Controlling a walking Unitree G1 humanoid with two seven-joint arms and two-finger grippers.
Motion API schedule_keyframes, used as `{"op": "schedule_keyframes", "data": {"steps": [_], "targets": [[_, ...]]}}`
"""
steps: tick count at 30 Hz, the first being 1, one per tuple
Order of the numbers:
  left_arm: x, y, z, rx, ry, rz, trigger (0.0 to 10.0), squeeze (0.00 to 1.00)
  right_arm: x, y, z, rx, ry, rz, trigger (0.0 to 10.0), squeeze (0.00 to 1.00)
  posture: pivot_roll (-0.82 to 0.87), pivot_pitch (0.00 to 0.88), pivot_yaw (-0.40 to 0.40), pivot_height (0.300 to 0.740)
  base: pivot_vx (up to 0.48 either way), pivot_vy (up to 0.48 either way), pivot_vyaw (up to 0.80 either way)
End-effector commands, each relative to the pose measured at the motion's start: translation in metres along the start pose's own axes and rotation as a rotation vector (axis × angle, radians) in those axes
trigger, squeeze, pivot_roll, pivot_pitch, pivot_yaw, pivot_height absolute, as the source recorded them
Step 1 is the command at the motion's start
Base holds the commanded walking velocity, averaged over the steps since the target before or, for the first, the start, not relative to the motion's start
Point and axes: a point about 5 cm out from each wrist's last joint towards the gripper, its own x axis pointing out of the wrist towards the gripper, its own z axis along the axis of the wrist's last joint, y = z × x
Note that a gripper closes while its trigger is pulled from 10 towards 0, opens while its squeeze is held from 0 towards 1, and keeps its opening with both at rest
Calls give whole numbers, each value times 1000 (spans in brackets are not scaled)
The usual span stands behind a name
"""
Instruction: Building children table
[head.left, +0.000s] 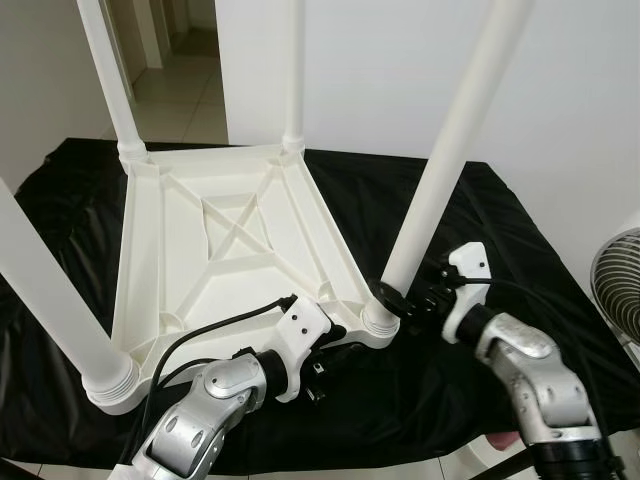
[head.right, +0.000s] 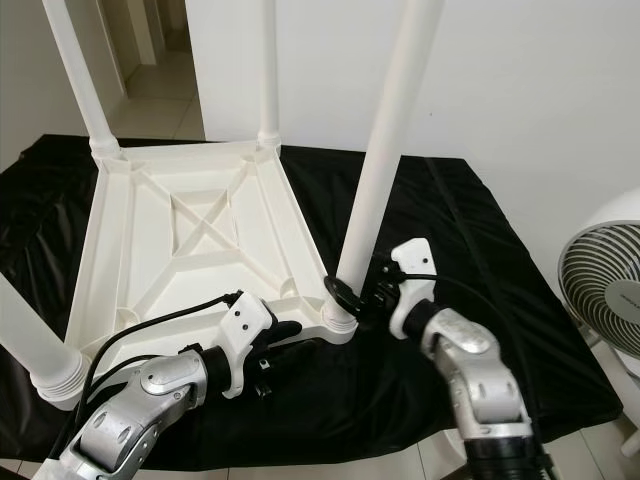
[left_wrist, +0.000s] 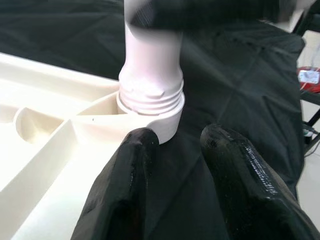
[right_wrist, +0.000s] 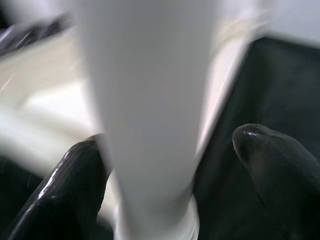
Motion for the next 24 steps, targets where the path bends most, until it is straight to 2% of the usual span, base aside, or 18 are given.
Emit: {"op": "schedule_keyframes", "data": {"steps": [1,5,9,11,13,16,17,18,24], "targets": [[-1,0,-1,5,12,-26,10000,0,0,1,-6,-7,20,45,10000,0,-3,8,-54,740,0,0,0],[-2,1,-1,5,11,-23,10000,0,6,4,-16,-14,53,117,10000,0,4,0,-50,740,0,0,0],[-2,0,-1,6,12,-28,10000,0,22,9,-32,-2,83,219,10000,0,6,0,-48,740,0,0,0],[-1,0,-1,6,11,-28,10000,0,24,9,-34,-1,83,232,10000,0,6,0,-48,740,0,0,0],[-1,0,0,8,9,-28,10000,0,30,6,-35,-10,66,248,8275,0,20,0,-44,740,0,0,0],[-1,0,1,9,9,-28,10000,0,33,5,-34,-13,60,249,8275,0,20,0,-44,740,0,0,0],[-1,0,1,9,8,-28,10000,0,34,4,-34,-18,53,250,8745,0,20,0,-44,740,0,0,0],[-1,0,1,9,7,-27,10000,0,39,1,-32,-27,46,239,10000,0,24,2,-45,740,0,0,0],[0,0,3,7,4,-25,10000,0,48,-4,-32,-44,37,222,10000,0,26,4,-47,740,0,0,0]]}}
